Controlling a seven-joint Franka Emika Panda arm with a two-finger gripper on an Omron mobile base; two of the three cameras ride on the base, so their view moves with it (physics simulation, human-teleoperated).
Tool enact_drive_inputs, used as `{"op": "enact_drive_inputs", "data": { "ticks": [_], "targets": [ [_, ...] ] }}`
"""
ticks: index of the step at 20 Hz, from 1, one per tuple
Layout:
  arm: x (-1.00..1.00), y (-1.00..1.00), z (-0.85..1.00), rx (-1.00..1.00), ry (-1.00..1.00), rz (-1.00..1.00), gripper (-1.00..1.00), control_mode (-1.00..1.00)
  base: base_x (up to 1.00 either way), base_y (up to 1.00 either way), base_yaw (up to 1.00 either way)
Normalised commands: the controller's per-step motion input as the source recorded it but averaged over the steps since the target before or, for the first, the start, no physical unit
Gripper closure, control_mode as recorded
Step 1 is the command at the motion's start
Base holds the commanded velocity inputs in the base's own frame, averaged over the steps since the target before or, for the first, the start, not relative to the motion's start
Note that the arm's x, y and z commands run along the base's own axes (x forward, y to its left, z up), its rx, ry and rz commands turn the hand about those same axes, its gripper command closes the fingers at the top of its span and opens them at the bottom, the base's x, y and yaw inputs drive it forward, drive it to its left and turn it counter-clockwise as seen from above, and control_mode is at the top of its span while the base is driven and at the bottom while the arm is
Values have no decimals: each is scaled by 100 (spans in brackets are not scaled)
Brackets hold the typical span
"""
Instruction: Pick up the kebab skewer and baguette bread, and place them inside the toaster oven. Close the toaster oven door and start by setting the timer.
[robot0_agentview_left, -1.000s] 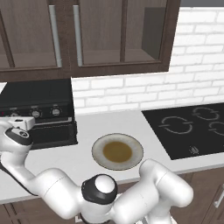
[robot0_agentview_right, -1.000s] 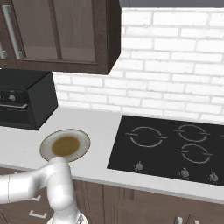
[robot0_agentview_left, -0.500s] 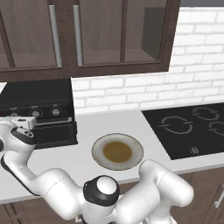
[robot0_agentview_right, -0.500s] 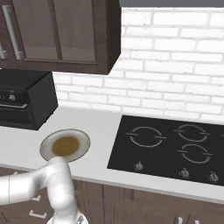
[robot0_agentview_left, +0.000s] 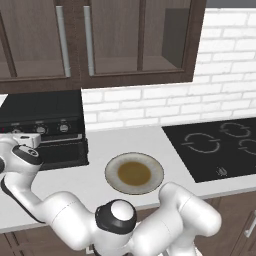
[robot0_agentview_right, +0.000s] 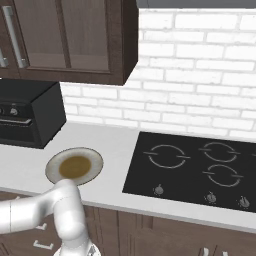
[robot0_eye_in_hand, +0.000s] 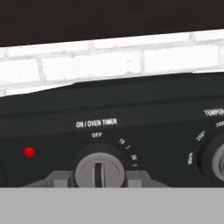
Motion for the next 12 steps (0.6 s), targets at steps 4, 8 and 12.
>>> {"op": "enact_drive_inputs", "data": {
  "ticks": [4,8,12],
  "targets": [
    [0,-6,0,20,0,0,100,-100,0,0,0],
    [0,-9,0,27,0,0,100,-100,0,0,0],
    [0,-15,0,31,0,0,100,-100,0,0,0]
  ]
}}
